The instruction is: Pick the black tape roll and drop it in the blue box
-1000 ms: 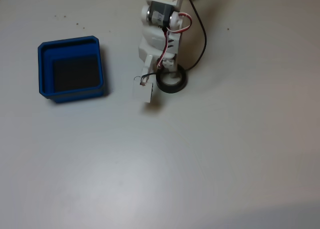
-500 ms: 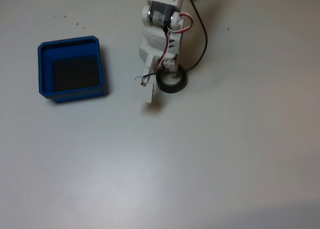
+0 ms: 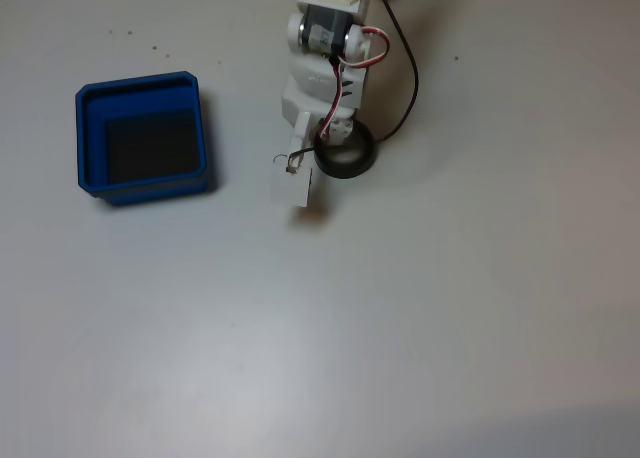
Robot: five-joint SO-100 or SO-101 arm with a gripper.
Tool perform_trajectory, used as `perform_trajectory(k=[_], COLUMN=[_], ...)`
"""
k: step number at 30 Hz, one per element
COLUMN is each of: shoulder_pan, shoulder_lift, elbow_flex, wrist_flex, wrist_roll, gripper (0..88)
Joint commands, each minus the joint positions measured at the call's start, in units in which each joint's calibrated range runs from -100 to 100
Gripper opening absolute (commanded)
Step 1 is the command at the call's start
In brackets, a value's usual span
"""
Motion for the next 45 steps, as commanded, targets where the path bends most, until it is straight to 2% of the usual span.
perform_trajectory(k=[1, 14, 32, 45], shoulder_pan=[-0.3, -0.5, -0.2, 3.6], shoulder_lift=[-0.5, -1.2, -10.8, -16.9], elbow_flex=[-3.6, -3.9, -3.8, -3.8], wrist_flex=[-0.2, -0.2, 0.7, 3.1], wrist_roll=[-0.2, -0.2, -0.3, -0.3], gripper=[0.3, 0.2, 0.0, 0.1])
